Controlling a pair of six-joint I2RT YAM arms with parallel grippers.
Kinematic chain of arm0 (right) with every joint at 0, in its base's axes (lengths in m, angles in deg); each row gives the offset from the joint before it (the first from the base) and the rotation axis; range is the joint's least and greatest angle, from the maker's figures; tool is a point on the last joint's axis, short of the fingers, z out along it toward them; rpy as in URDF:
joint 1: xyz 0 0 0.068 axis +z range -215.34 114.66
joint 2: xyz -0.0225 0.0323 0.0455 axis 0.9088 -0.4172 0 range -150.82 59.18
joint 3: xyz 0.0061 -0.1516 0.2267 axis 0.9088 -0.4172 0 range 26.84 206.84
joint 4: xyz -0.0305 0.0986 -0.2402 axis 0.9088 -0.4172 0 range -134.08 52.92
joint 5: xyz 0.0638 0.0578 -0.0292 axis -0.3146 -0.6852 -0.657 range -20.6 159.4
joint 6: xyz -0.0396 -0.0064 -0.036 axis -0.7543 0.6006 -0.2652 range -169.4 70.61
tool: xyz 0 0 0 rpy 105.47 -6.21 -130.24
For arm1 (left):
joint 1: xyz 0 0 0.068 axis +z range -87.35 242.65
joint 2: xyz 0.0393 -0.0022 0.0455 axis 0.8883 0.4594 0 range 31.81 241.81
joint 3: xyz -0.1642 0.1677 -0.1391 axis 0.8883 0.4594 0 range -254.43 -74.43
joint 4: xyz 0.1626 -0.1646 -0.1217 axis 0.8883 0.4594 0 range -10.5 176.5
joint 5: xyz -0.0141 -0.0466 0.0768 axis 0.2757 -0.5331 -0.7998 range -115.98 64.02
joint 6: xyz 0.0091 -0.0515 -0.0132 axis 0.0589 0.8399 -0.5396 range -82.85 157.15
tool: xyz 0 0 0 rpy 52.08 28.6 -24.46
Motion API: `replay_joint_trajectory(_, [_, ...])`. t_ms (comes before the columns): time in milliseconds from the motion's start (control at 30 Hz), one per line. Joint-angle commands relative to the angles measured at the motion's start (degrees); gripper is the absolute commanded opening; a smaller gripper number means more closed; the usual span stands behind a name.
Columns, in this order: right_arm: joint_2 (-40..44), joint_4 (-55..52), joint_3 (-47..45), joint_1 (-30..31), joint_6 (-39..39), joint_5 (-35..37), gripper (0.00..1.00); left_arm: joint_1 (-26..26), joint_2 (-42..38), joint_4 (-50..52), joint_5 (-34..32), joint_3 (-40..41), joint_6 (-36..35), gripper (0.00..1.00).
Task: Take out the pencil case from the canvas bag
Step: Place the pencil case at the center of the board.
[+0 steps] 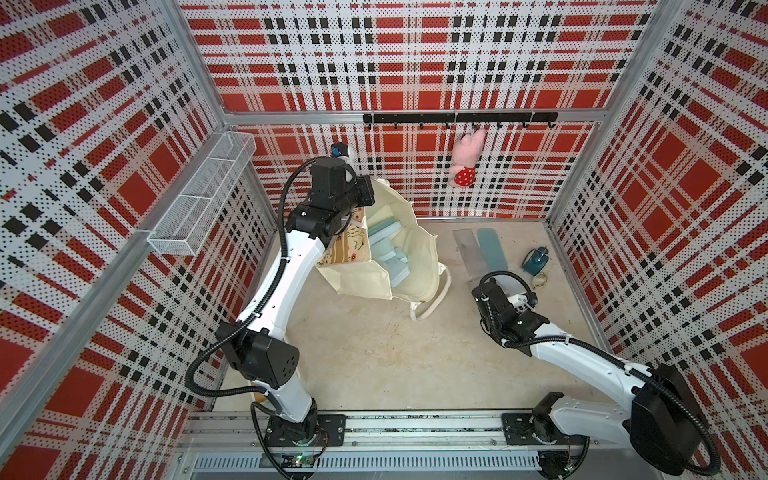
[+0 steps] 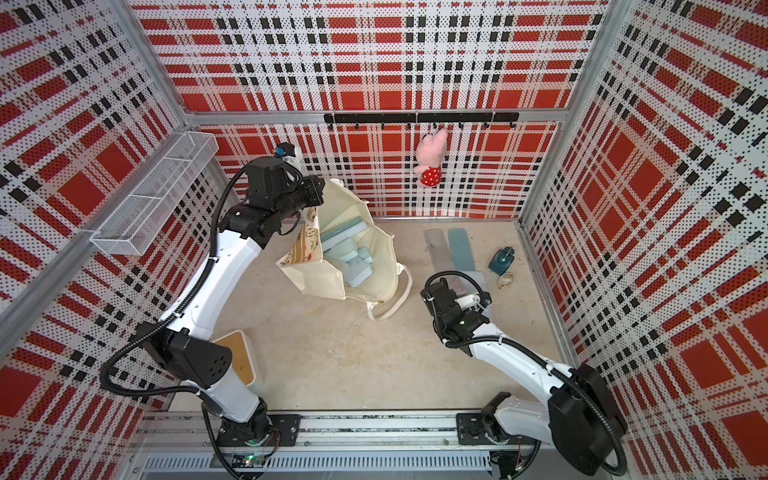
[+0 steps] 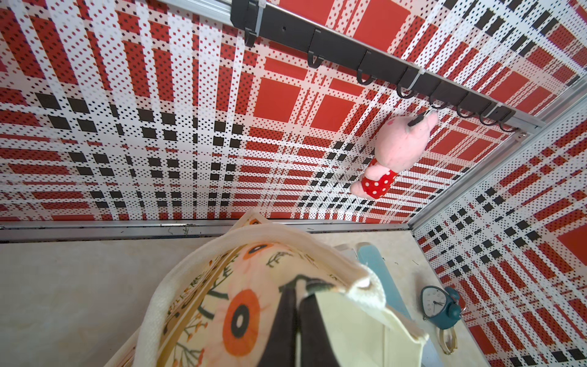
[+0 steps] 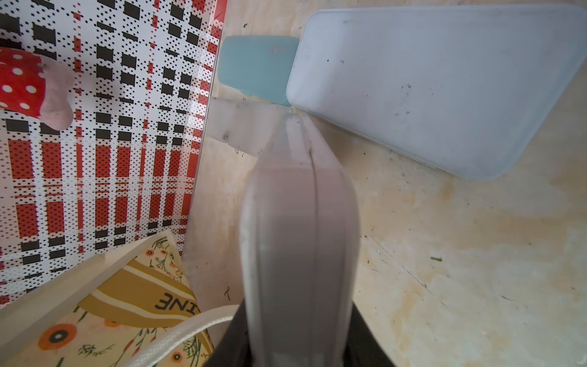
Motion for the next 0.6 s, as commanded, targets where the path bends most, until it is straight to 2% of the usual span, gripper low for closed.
replay_joint_trajectory(0, [-0.8, 2.7, 0.0, -0.5, 2.7, 0.6, 0.36, 0.7, -4.5, -9.8, 0.2, -1.7, -0.7, 0.00])
replay_joint_trajectory(100, [-1.0, 3.4, 0.0, -0.6, 2.0, 0.2, 0.52, 1.1, -4.6, -9.7, 0.5, -1.5, -0.6, 0.00])
replay_joint_trajectory(233, [-0.5, 5.2, -0.9, -0.5, 1.4, 0.2, 0.64, 1.3, -4.7, -9.9, 0.8, -1.1, -0.3, 0.00])
replay_joint_trajectory(567, [-1.4, 6.7, -3.8, -0.4, 1.0, -2.9, 0.70, 1.2, -5.0, -10.3, 1.2, 0.1, 0.0, 0.00])
